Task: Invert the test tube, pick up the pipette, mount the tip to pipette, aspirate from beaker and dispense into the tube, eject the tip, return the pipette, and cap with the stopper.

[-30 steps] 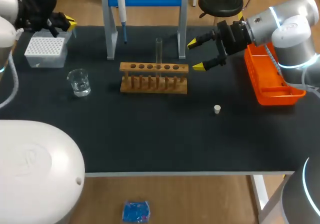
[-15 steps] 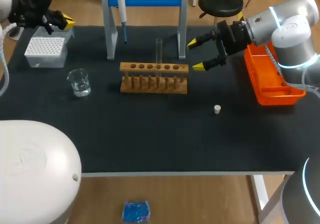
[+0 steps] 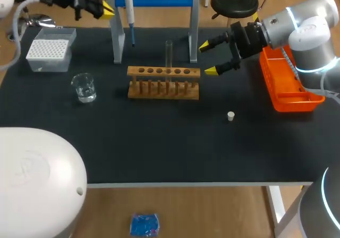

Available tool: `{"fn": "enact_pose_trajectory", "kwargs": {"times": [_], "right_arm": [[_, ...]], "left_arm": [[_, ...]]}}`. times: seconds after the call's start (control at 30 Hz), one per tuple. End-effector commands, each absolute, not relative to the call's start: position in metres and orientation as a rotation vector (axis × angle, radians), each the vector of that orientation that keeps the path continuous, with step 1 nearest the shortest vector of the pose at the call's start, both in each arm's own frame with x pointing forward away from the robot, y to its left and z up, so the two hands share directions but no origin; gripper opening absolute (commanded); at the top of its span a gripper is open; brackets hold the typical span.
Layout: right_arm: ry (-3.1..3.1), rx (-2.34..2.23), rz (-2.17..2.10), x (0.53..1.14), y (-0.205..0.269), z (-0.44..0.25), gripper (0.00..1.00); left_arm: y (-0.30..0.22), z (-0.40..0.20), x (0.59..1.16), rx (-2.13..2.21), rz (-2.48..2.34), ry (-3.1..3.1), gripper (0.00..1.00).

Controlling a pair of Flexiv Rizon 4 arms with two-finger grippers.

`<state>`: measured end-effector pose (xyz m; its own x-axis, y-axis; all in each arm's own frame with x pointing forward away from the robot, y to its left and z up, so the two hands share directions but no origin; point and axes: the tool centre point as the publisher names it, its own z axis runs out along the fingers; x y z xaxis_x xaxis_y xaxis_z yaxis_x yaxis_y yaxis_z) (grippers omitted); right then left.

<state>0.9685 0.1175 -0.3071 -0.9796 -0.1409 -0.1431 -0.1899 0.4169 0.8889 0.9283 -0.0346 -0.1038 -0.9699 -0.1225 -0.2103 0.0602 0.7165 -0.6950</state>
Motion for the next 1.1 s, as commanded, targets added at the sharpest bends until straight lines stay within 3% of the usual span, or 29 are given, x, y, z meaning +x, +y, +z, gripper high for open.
{"fn": "enact_pose_trajectory", "kwargs": {"times": [0.03, 0.63, 1.1], "right_arm": [[2.608, -0.306, 1.641, 0.969, 0.117, -0.306, 1.00], [2.608, -0.306, 1.641, 0.969, 0.117, -0.306, 1.00], [2.608, -0.306, 1.641, 0.969, 0.117, -0.306, 1.00]], "left_arm": [[-0.062, -0.109, 0.935, -0.013, -1.114, 2.741, 0.00], [-0.110, -0.140, 0.886, -0.257, -1.206, 2.703, 0.00], [-0.138, -0.165, 0.883, -0.291, -1.239, 2.744, 0.00]]}}
